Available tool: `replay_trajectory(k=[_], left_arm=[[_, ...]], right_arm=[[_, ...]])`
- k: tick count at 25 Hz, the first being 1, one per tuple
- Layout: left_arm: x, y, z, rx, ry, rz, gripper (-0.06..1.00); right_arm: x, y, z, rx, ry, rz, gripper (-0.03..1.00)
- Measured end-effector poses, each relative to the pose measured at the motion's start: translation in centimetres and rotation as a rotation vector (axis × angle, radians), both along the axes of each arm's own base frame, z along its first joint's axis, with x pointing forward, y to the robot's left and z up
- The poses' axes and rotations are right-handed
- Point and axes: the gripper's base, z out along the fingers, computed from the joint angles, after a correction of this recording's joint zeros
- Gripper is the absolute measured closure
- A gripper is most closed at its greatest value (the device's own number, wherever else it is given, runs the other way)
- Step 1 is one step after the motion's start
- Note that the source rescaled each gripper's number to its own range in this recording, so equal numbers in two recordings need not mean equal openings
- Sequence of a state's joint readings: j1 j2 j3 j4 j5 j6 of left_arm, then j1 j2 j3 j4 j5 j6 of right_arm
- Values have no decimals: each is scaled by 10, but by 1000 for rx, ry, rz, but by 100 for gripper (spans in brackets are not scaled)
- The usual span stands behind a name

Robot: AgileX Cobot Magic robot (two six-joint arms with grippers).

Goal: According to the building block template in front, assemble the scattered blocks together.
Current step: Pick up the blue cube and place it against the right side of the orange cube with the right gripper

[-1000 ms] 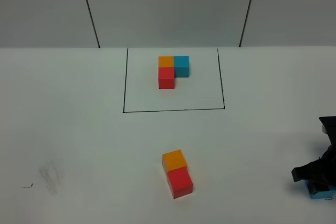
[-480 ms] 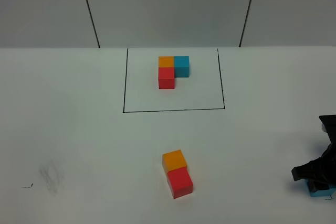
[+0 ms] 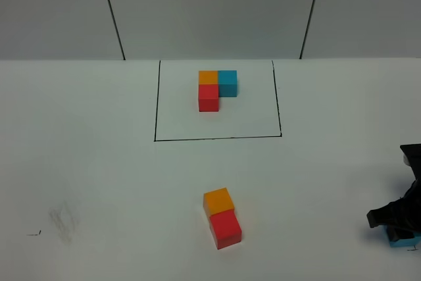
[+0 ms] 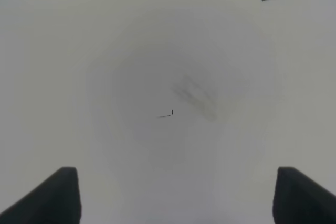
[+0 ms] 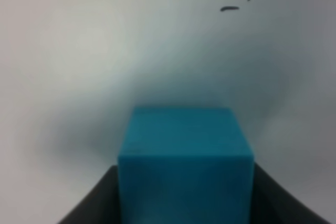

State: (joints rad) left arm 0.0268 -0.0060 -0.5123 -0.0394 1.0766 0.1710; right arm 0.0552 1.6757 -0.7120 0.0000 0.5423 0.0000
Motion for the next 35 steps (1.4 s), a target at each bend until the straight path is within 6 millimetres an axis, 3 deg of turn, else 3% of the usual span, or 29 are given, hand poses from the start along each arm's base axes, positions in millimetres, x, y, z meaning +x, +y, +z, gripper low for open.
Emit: replay_trajectory(k=[12, 17, 24, 28, 35], left_arm=[[0, 0, 0, 0, 0, 0, -4], [0, 0, 0, 0, 0, 0, -4], [0, 0, 0, 0, 0, 0, -4], [0, 0, 0, 0, 0, 0, -4], [0, 0, 0, 0, 0, 0, -4]], right_arm=[[-15, -1, 34, -15, 32, 98, 96], [-5, 4, 52, -27, 54, 170, 96], [11, 32, 81, -38, 13, 364, 96], [11, 44, 85, -49, 8, 483, 96], [11, 44, 83, -79, 13, 697, 96]])
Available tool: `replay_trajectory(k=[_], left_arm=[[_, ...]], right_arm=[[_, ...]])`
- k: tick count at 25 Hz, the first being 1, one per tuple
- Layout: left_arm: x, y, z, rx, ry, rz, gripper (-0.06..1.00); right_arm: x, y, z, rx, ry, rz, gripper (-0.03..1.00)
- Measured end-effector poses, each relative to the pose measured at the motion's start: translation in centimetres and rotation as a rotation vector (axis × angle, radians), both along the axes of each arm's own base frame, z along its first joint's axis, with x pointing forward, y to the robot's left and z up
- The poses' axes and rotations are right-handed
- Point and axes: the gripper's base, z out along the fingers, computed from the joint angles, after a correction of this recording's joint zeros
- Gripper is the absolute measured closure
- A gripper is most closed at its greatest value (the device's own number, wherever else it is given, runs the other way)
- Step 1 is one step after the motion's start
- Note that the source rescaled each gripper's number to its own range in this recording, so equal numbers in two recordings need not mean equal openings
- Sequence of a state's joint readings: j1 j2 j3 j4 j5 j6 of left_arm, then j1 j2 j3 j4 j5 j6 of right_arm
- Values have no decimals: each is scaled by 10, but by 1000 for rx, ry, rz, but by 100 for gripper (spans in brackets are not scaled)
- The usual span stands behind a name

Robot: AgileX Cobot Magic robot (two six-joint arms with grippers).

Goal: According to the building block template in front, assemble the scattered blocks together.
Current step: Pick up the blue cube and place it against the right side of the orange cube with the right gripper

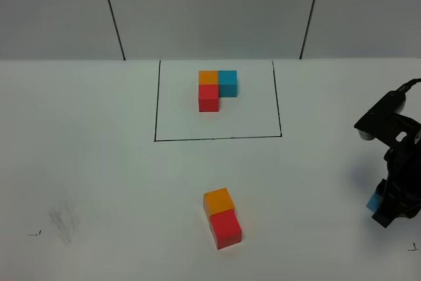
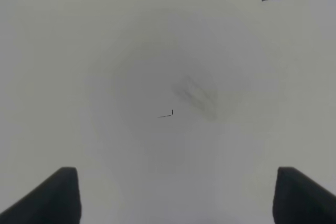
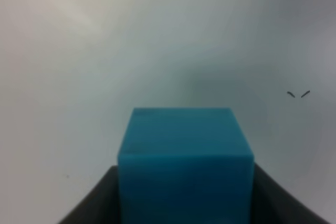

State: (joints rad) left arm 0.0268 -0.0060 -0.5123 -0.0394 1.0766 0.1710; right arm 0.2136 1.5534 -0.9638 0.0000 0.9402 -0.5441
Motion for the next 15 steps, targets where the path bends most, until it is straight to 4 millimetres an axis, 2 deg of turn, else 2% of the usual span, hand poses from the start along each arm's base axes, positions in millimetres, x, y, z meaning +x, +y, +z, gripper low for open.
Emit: replay_trajectory(k=[10, 15], left_arm=[[0, 0, 0, 0, 0, 0, -4], [0, 0, 0, 0, 0, 0, -4]], right_arm=[[6, 2, 1, -28, -79, 331, 96], [7, 5, 1, -62, -103, 562, 96]])
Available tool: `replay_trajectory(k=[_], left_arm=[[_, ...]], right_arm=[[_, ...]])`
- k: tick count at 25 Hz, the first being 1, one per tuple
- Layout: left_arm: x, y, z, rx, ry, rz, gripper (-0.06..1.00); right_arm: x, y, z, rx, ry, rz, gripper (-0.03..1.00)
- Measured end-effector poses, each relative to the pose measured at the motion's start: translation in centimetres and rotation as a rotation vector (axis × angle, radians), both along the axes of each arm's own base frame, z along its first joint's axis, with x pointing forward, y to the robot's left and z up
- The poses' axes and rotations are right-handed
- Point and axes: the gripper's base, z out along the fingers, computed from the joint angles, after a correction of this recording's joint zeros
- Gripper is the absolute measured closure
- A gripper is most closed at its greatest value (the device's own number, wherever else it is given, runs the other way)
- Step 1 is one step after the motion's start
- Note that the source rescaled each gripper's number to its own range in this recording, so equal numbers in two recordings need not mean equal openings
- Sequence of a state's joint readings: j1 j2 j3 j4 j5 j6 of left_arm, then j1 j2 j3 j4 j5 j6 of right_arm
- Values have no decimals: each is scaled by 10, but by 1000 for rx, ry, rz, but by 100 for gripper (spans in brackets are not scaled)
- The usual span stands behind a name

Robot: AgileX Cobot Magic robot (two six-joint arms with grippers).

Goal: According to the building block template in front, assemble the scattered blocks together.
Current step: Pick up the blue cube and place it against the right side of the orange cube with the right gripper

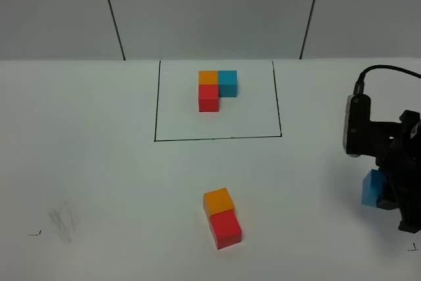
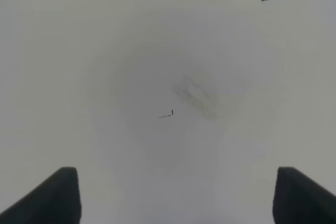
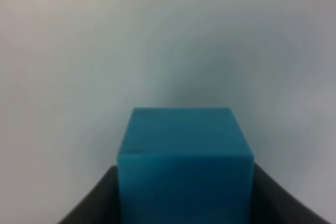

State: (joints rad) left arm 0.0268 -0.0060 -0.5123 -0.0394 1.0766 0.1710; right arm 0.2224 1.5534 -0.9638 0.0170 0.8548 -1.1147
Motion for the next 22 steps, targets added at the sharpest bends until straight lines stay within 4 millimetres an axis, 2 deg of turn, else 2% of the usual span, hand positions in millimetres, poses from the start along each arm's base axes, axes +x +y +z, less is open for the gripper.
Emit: replay_trajectory(k=[6, 13, 19, 22], left_arm=[[0, 0, 0, 0, 0, 0, -4], [0, 0, 0, 0, 0, 0, -4], [0, 0, 0, 0, 0, 0, -4], [0, 0, 0, 0, 0, 0, -4]], right_arm=[[-1, 1, 0, -39, -5, 204, 96], [-5, 3, -1, -13, 42, 230, 96], [-8, 25, 0, -17, 4, 342, 96], [-3, 36, 1, -12, -10, 374, 96]])
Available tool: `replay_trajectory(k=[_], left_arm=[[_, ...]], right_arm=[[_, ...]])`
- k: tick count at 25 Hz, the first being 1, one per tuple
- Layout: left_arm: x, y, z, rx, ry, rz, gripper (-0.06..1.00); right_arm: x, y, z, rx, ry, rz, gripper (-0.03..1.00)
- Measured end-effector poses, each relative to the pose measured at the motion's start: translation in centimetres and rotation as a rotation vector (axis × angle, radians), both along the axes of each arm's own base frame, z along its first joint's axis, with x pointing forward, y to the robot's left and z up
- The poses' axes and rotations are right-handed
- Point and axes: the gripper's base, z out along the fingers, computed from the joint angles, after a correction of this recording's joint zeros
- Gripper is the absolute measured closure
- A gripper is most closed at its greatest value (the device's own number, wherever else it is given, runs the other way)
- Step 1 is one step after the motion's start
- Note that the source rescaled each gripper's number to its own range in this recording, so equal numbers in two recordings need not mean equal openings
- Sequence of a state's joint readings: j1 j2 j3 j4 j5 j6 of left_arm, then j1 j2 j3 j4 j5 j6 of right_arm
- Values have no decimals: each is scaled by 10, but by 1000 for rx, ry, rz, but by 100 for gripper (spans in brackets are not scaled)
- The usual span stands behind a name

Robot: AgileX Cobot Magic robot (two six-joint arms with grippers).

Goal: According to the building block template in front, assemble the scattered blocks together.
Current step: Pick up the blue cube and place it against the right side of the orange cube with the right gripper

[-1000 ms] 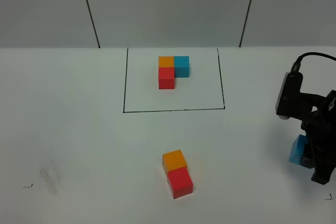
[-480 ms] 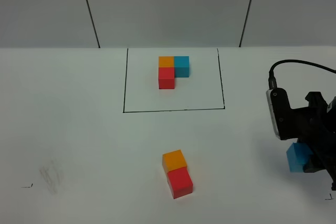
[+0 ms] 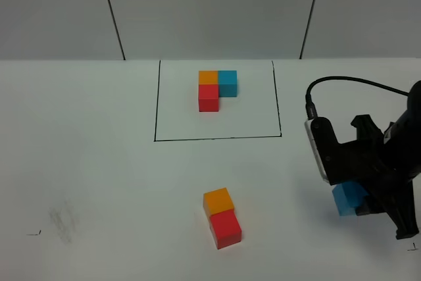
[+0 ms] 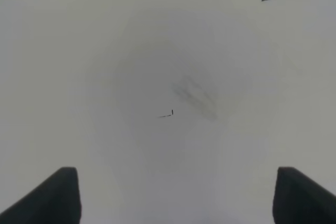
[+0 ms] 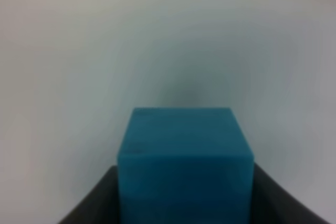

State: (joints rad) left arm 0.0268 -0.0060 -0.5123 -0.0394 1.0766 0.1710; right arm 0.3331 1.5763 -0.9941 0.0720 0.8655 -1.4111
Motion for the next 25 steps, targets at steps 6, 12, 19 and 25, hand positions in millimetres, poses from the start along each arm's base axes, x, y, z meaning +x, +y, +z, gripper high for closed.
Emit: replay_trajectory(k=[6, 12, 19, 25], left_arm=[[0, 0, 0, 0, 0, 0, -4], [0, 0, 0, 0, 0, 0, -4], [0, 0, 0, 0, 0, 0, -4], [0, 0, 0, 0, 0, 0, -4]], right_arm=[[20, 20, 0, 13, 17, 28, 96], [31, 47, -5, 2, 65, 90, 96], [49, 68, -6, -5, 88, 127, 96], [56, 85, -15, -20, 111, 171, 96]])
